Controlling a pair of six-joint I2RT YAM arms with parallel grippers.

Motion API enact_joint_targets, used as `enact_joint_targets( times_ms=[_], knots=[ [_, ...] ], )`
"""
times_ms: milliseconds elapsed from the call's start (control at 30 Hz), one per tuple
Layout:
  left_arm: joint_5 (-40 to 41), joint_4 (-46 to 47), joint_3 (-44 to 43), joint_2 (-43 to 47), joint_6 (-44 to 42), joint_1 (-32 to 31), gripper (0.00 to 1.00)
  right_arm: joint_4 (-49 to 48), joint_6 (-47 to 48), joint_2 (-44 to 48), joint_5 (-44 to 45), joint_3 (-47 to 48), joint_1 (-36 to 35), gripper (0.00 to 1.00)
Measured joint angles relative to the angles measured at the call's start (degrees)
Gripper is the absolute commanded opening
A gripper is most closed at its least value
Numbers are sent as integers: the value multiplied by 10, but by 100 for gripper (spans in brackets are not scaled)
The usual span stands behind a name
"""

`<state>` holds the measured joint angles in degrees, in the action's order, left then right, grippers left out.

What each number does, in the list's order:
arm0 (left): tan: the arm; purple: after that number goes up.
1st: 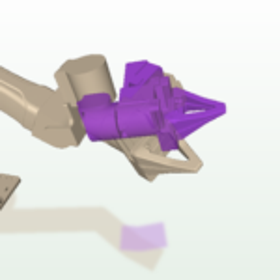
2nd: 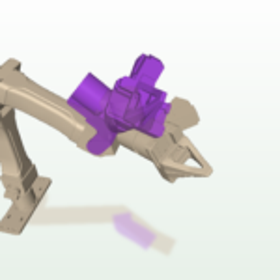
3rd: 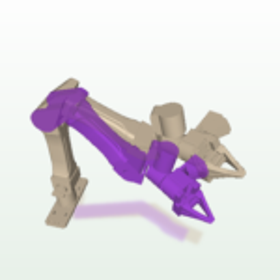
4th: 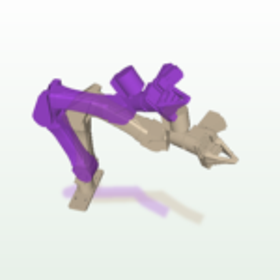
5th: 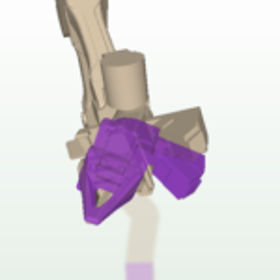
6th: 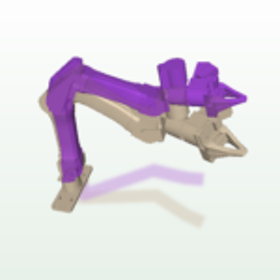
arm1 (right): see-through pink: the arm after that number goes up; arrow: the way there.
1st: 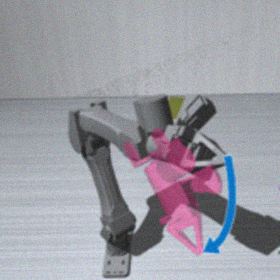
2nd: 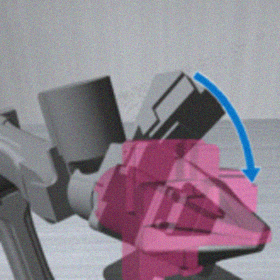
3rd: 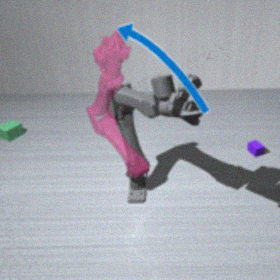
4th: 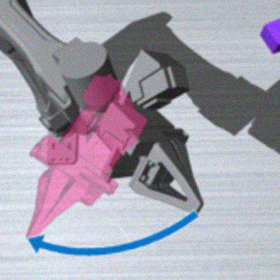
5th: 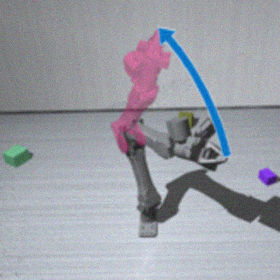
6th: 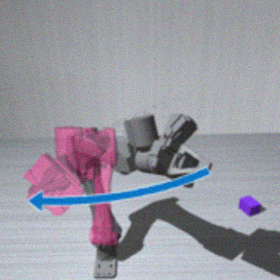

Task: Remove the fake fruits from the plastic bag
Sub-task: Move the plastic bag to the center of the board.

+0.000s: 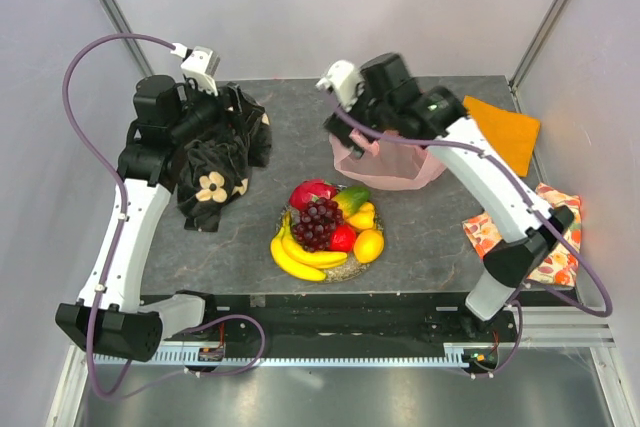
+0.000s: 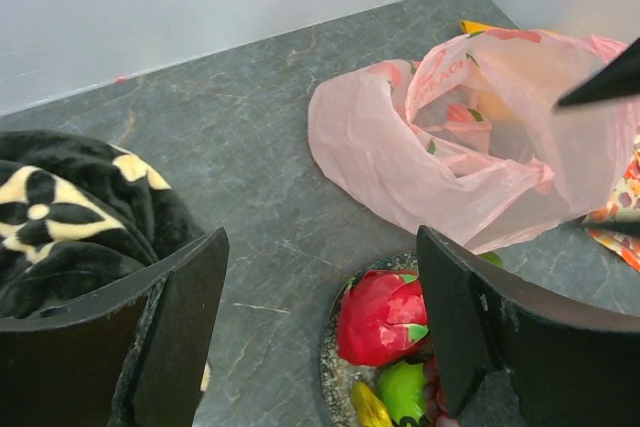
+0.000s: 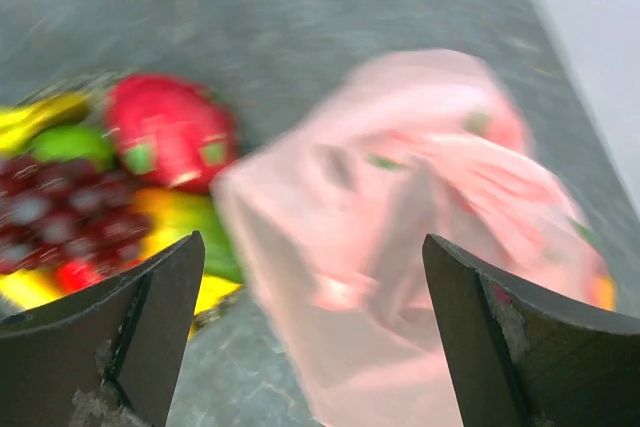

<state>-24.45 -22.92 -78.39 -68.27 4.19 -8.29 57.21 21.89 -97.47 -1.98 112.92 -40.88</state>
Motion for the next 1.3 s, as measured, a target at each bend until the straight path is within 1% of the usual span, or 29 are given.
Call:
enact_joint_targets(
  times_ms=[100,167,233,367,467,533,600,667,767,833,867,900,933,967,1000,1100,1167,1200,1300],
  knots=[
    [4,-10,-1,8,-7,9,82,-23,-24,28,6,0,68,98],
    [4,-12,-1,11,-11,15,81,-26,-29,43,-12,-2,104,98],
    [5,-15,-1,13,-14,21,81,-20,-21,64,-42,-18,126,98],
    [5,-16,-3,14,-17,31,80,7,10,146,-124,-138,123,97],
    [4,-17,-5,14,-17,37,80,39,24,211,-167,-252,118,98],
    [4,-19,-5,14,-17,44,79,62,28,236,-188,-314,119,96],
    [4,-21,-5,14,-17,49,79,73,25,248,-194,-374,119,95],
    [4,-23,-5,15,-17,55,79,73,21,245,-186,-414,119,96],
    [3,-24,-5,19,-17,66,79,47,14,211,-138,-443,127,96],
    [3,-26,-4,24,-17,75,79,11,13,169,-109,-440,137,96],
    [3,-32,-4,31,-17,90,79,-45,13,98,-71,-417,160,96],
    [3,-32,-4,31,-17,91,79,-49,13,95,-69,-416,162,96],
    [3,-32,-3,32,-17,95,79,-50,13,72,-65,-402,174,96],
    [2,-34,-2,34,-17,99,79,-25,11,25,-68,-338,191,96],
    [2,-35,0,35,-17,102,79,-36,8,-15,-68,-290,203,98],
    [-2,-42,1,38,-17,108,79,-61,-1,-155,-85,-92,249,98],
    [-2,-45,2,40,-17,109,79,-65,-3,-177,-103,-57,266,98],
    [-3,-45,3,42,-17,110,79,-57,-5,-175,-118,-57,272,98],
    [-9,-45,6,47,-17,112,80,-41,-5,-132,-167,-107,271,98]
  ],
)
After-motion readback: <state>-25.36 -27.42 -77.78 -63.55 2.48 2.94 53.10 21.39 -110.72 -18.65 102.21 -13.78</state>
